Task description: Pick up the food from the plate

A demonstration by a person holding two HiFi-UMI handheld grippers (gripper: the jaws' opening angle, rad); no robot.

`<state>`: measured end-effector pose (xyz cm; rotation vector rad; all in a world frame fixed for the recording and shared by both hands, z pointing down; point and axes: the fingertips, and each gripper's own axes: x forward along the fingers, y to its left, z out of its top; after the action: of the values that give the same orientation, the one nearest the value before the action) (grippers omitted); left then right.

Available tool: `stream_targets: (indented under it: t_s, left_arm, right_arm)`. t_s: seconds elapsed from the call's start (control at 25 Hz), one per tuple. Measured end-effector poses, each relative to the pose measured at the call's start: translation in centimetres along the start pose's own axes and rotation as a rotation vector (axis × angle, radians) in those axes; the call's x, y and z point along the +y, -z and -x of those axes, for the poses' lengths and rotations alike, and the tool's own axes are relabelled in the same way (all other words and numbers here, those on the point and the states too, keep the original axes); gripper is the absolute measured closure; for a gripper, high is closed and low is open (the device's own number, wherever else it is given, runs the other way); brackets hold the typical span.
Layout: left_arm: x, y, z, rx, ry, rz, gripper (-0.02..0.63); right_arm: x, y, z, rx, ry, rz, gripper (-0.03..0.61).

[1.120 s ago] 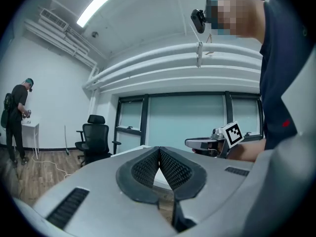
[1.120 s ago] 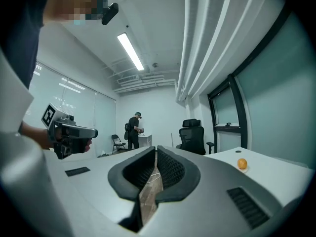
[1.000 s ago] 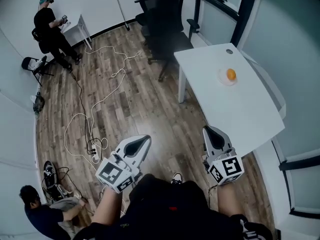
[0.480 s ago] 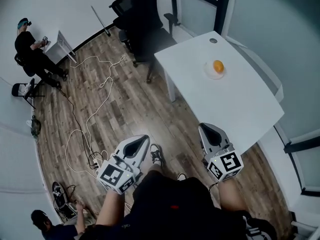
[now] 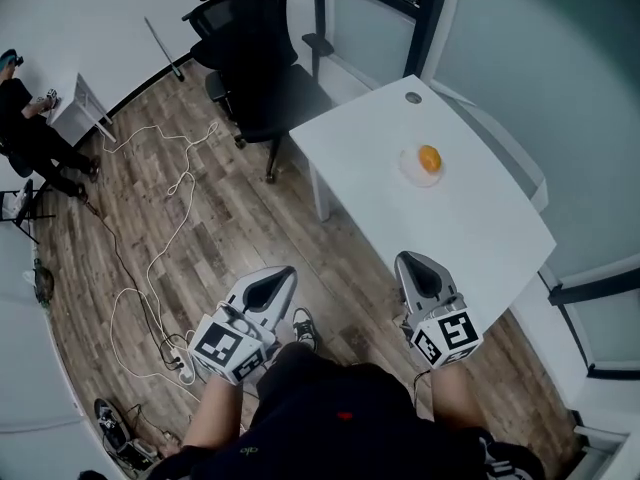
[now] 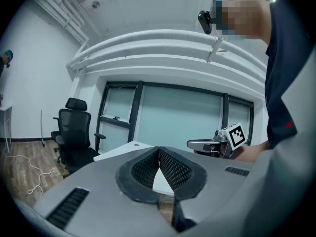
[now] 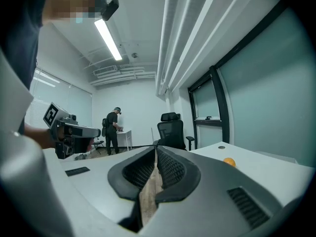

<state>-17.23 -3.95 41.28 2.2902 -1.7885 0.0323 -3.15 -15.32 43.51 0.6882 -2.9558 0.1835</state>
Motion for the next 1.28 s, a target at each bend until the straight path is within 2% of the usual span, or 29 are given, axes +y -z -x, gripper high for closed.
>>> stream_targets:
  t_s: [0.12,0.36,0.52,0.72,0.8,1.04,1.28]
  left_arm:
    - [4.8,-0.9,-1.0,0.008,0.028,0.005,0.591]
    - [14.1,-3.6,-2.2,0.007,0.064,-0.045,0.591]
    - [17.8,-4.0,-2.7,-0.001,0.105,-0.051,0.591]
    - [19.2,-3.4,-4.6,0.003,0.175,-0.023,0.591]
    - [19.6,-3.4,-6.2,0.012,0.194,-0.022,0.591]
    - [19.8,-3.9,-11.1,0.033,0.264,-0.052,0.591]
    - [18.8,-5.5,-18.8,0.060,0.332,-0.059,0.591]
  right_arm:
    - [0.4,-0.9,-4.0,0.009,0.028,-0.013,0.546]
    - [3.1,-2.5,-11.7,-0.016,-0.002,0.015,0.546]
    - [3.9,-2.5,-14.9,0.001,0.033,0.009,0.546]
    - [5.4,-3.6,-17.2,-0.016,-0.041,0.059,0.546]
    - [4.9,-3.7,-17.9,-0.011,-0.042,0.089,0.546]
    - [-0.5,-4.2,-19.5,-0.033,0.030,0.038,0.546]
    - [-8.1,-4.5,-19.7,-0.064,0.119,-0.011,0.546]
